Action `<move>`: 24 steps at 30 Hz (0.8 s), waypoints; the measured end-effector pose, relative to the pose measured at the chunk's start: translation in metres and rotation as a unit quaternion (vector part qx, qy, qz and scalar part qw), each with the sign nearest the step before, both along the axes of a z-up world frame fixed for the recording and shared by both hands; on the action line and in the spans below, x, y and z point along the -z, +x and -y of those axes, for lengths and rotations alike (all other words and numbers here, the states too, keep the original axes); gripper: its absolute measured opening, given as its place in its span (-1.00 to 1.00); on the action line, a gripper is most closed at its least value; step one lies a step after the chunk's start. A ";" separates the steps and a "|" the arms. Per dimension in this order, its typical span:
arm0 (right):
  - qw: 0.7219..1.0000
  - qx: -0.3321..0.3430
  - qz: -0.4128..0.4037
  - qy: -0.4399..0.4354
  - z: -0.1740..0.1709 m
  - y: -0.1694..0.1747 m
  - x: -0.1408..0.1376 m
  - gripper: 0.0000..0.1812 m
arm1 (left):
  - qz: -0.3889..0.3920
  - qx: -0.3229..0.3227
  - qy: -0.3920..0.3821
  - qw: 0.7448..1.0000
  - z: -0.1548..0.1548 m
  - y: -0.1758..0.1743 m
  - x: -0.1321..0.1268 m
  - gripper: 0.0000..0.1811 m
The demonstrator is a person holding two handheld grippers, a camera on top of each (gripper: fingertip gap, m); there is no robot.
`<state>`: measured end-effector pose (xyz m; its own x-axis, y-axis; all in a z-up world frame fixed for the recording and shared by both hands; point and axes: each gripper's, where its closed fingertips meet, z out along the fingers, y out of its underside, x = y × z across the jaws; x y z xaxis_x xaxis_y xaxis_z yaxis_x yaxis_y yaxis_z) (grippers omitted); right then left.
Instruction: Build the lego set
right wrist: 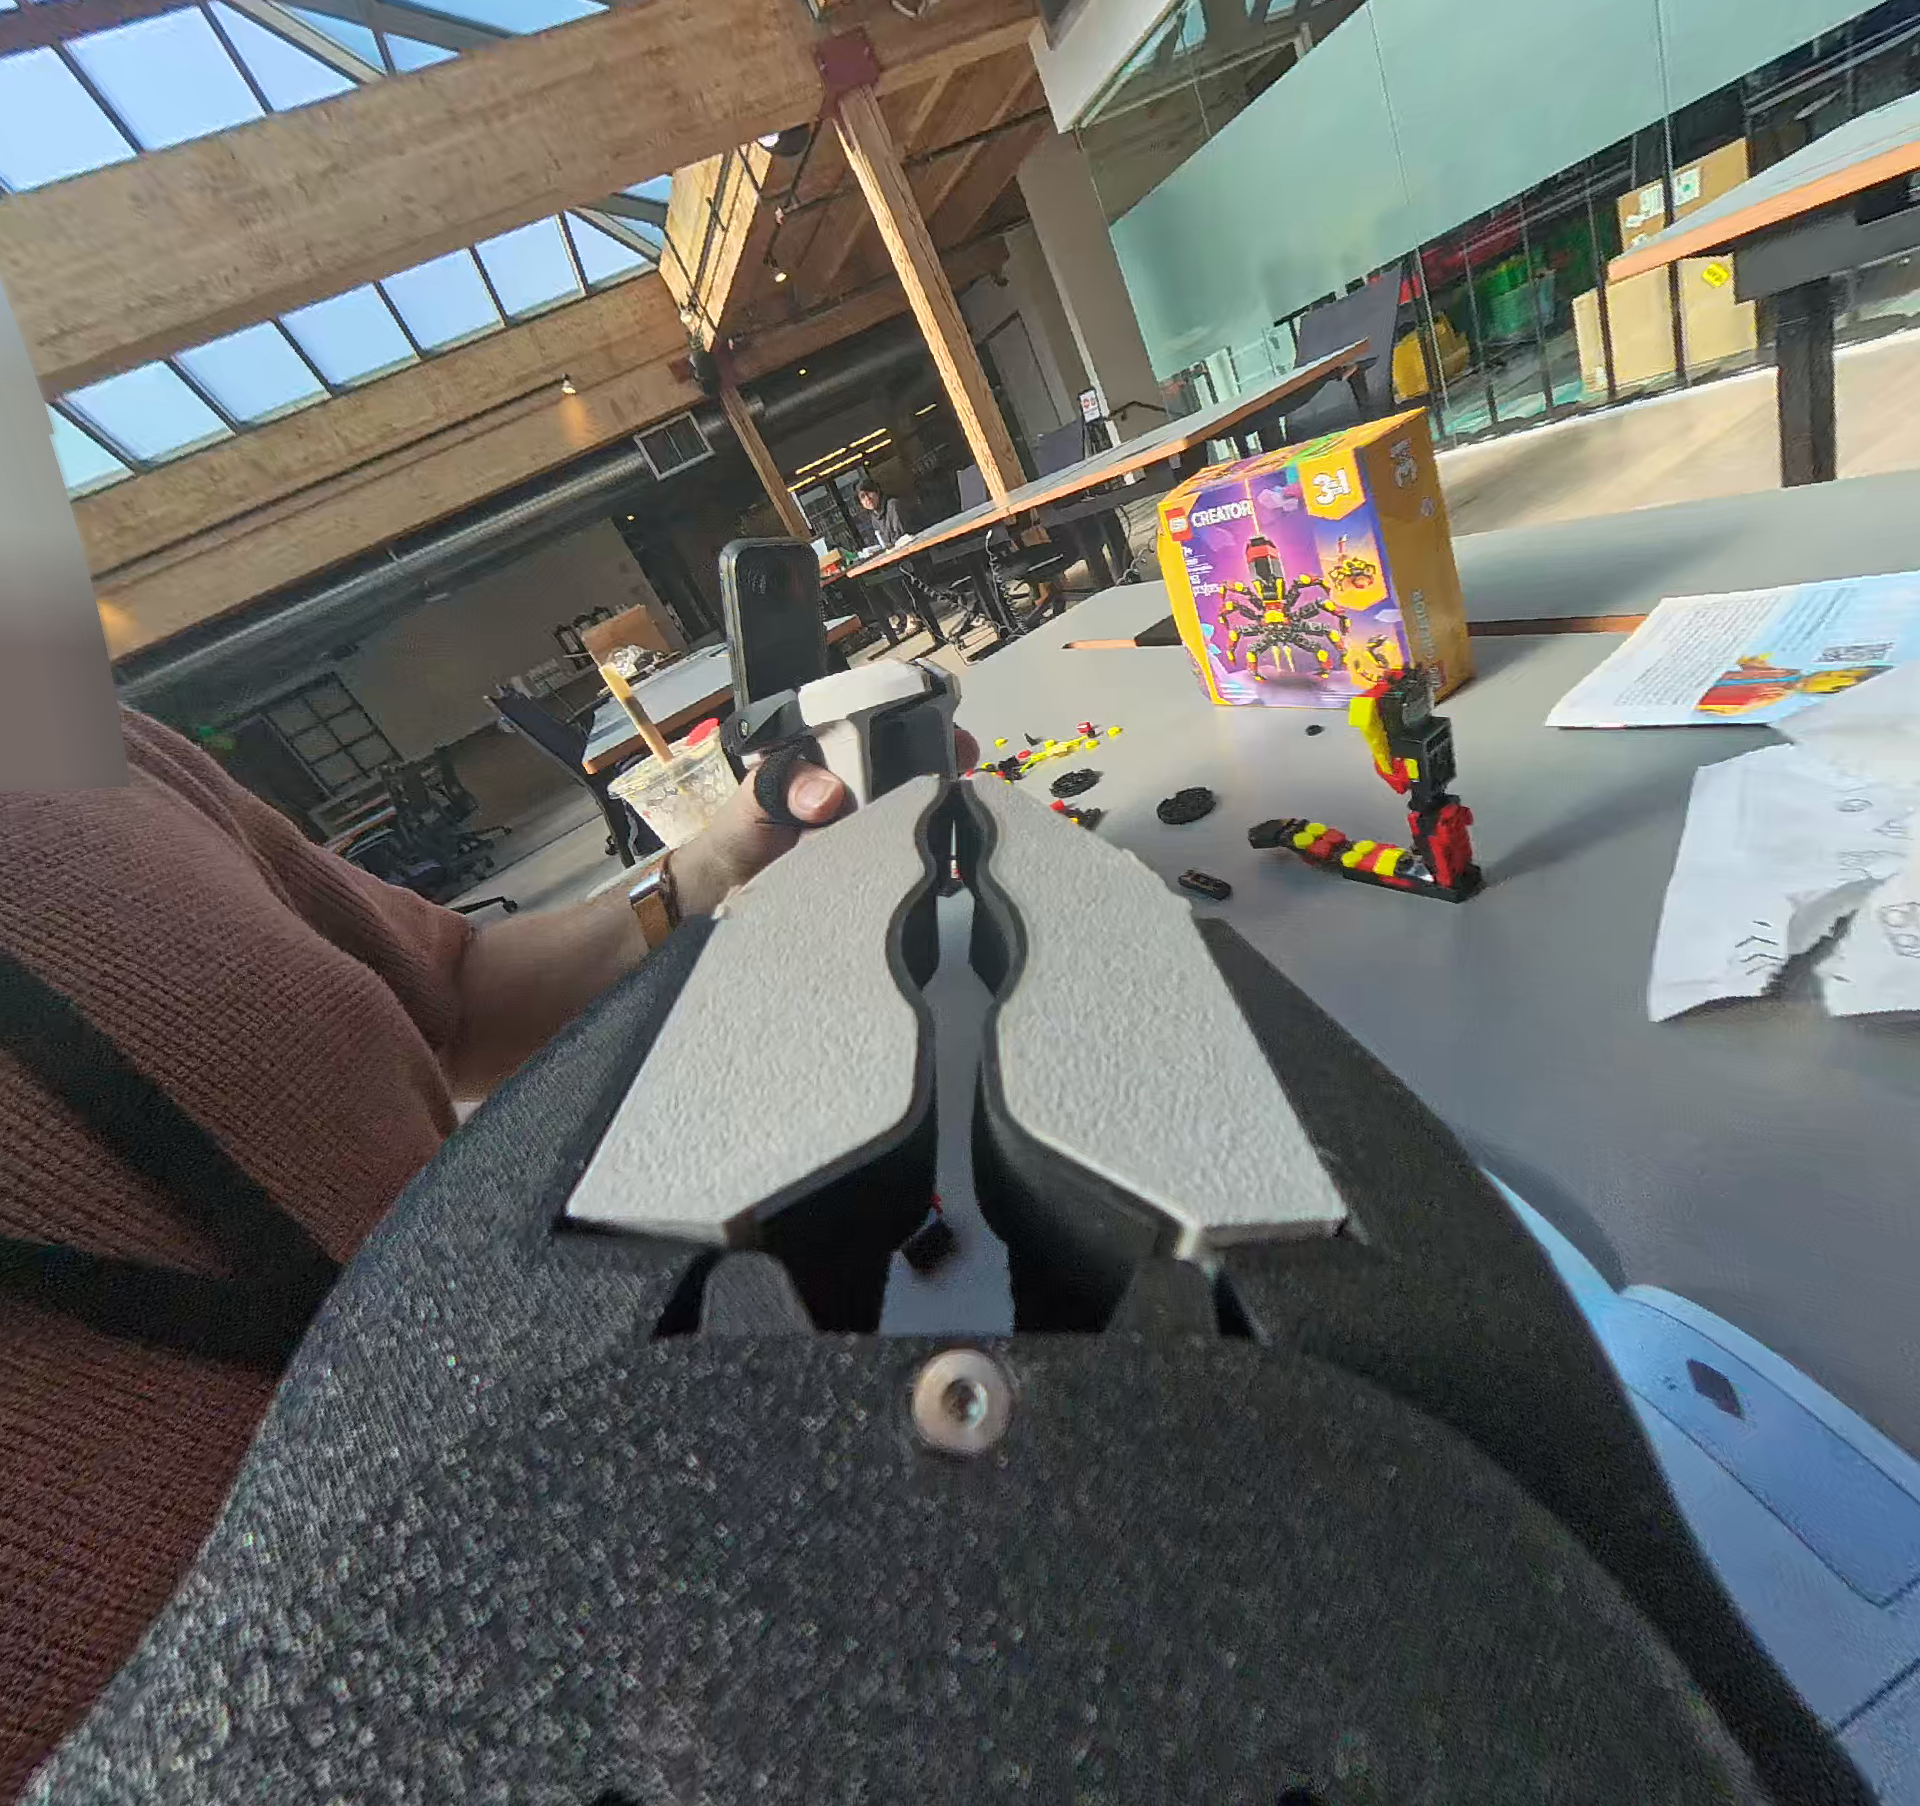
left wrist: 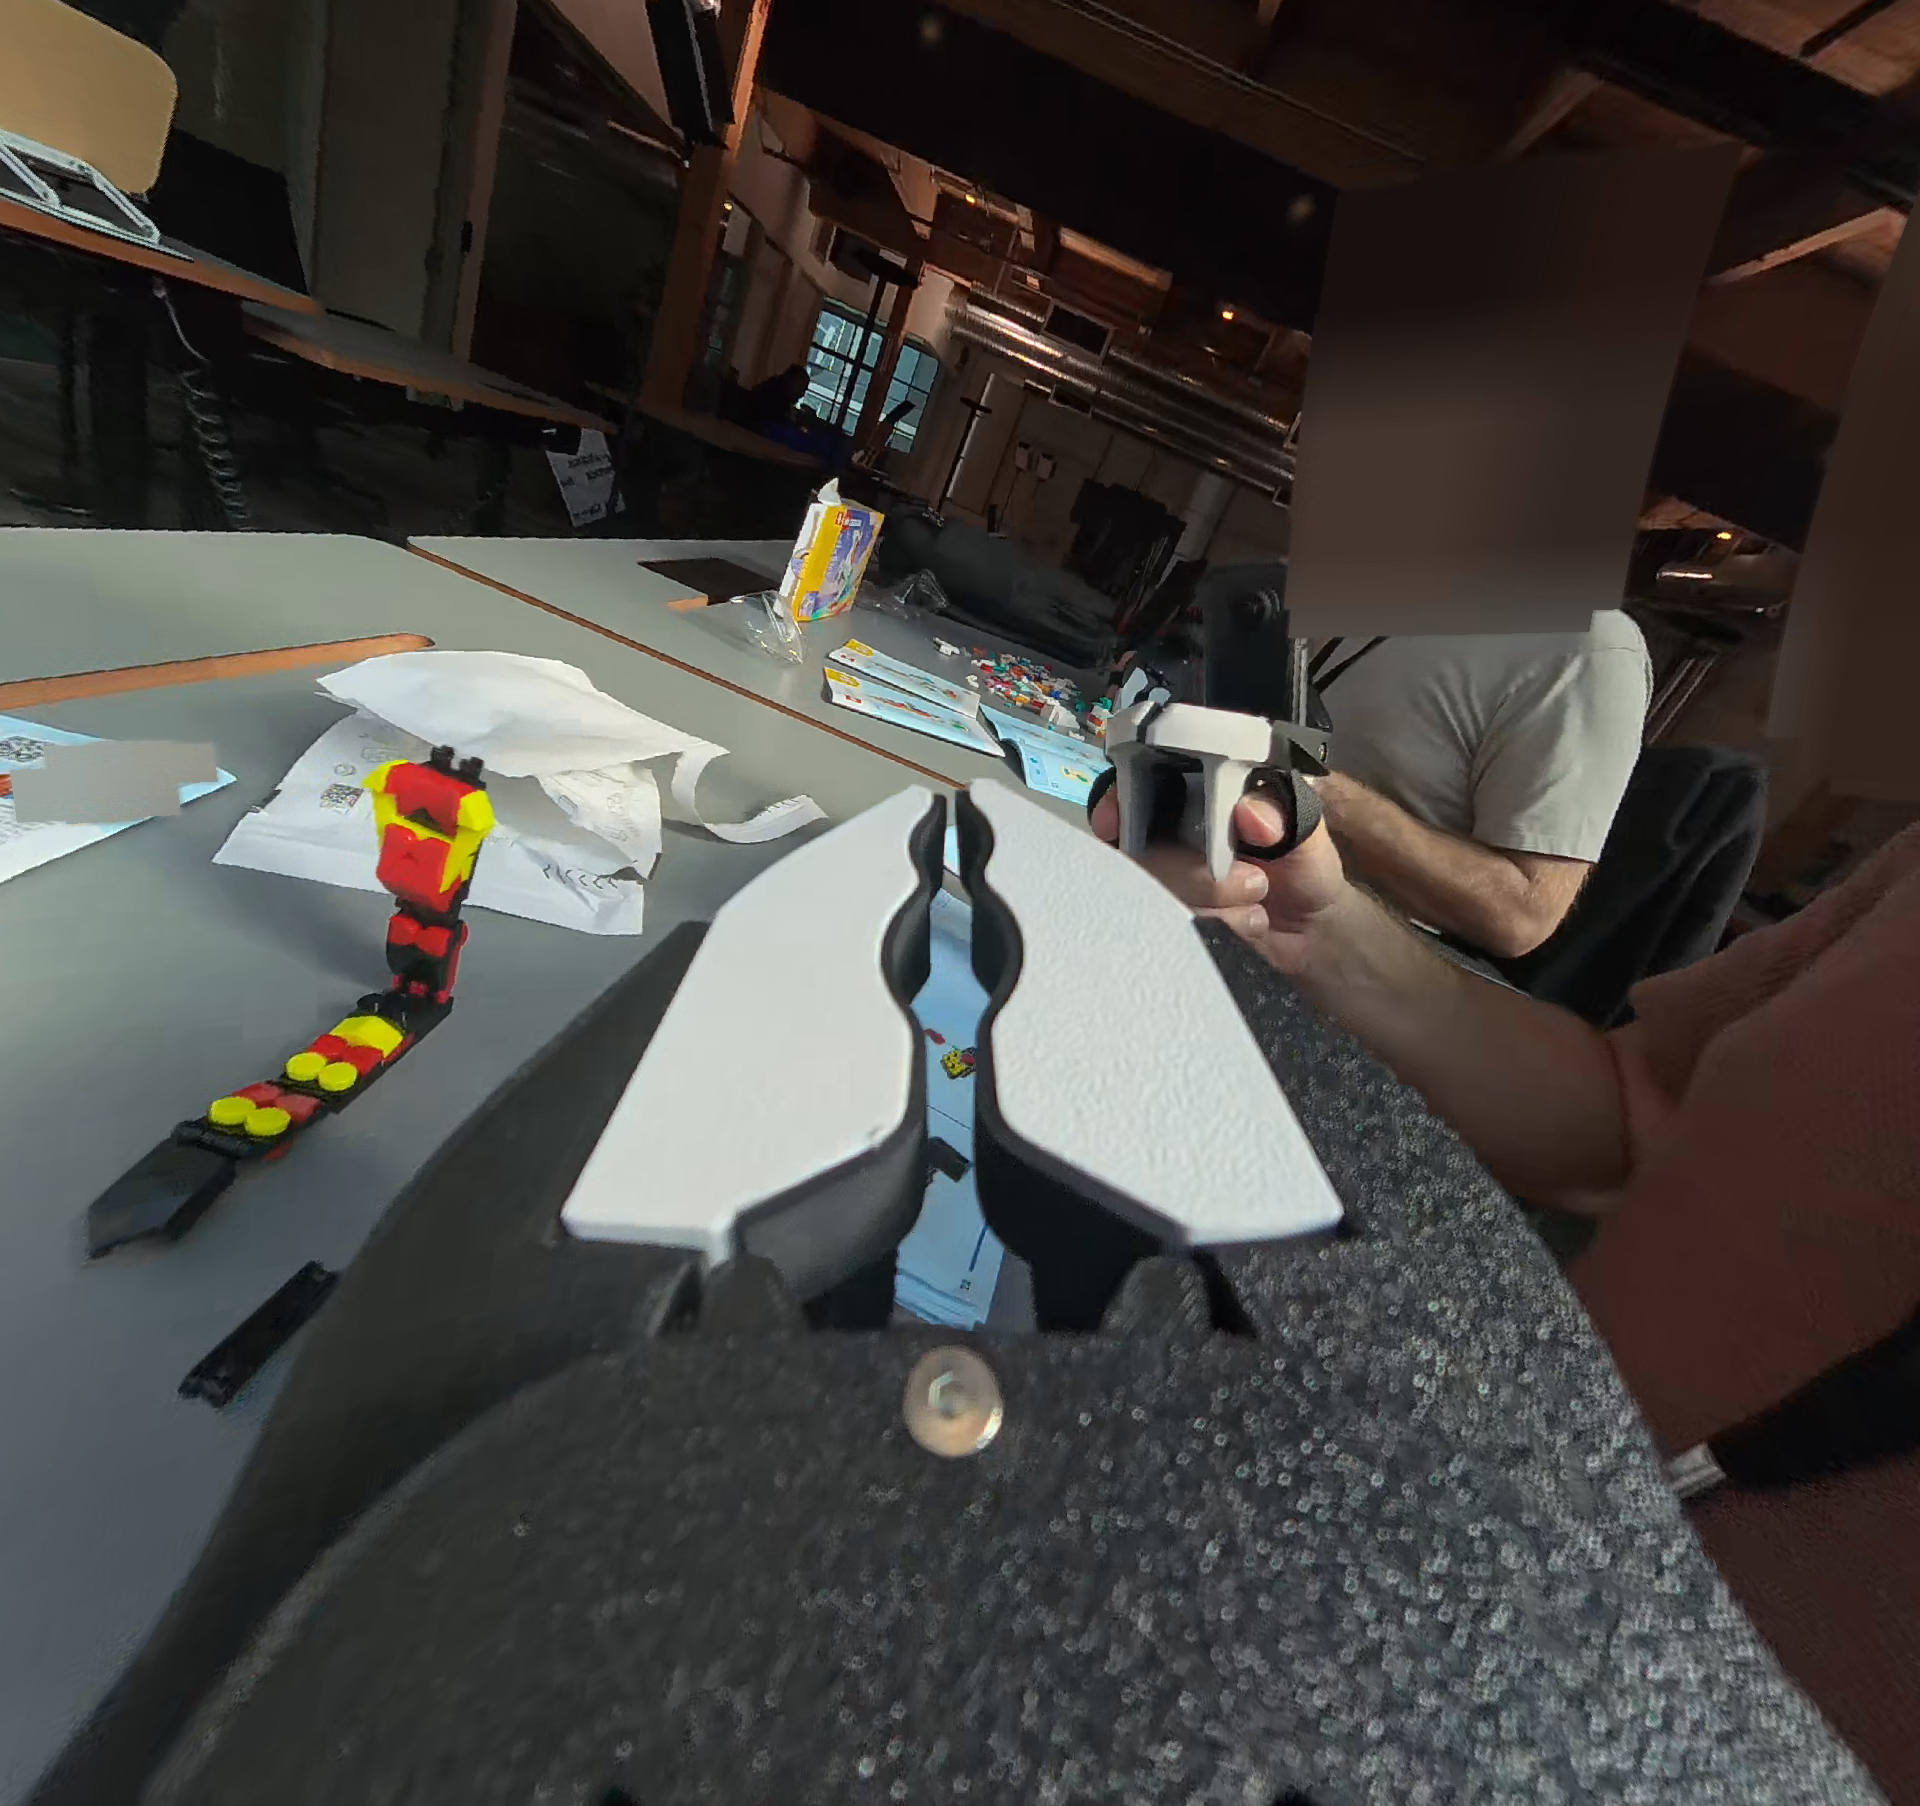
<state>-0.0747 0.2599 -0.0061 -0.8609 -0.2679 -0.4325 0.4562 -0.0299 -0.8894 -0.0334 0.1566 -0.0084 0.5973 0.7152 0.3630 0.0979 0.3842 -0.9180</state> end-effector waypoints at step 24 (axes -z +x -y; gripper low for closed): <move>0.849 -0.126 -0.357 0.368 0.038 0.033 0.160 -0.83 | 0.149 0.045 -0.389 0.908 -0.039 0.012 0.120 -0.86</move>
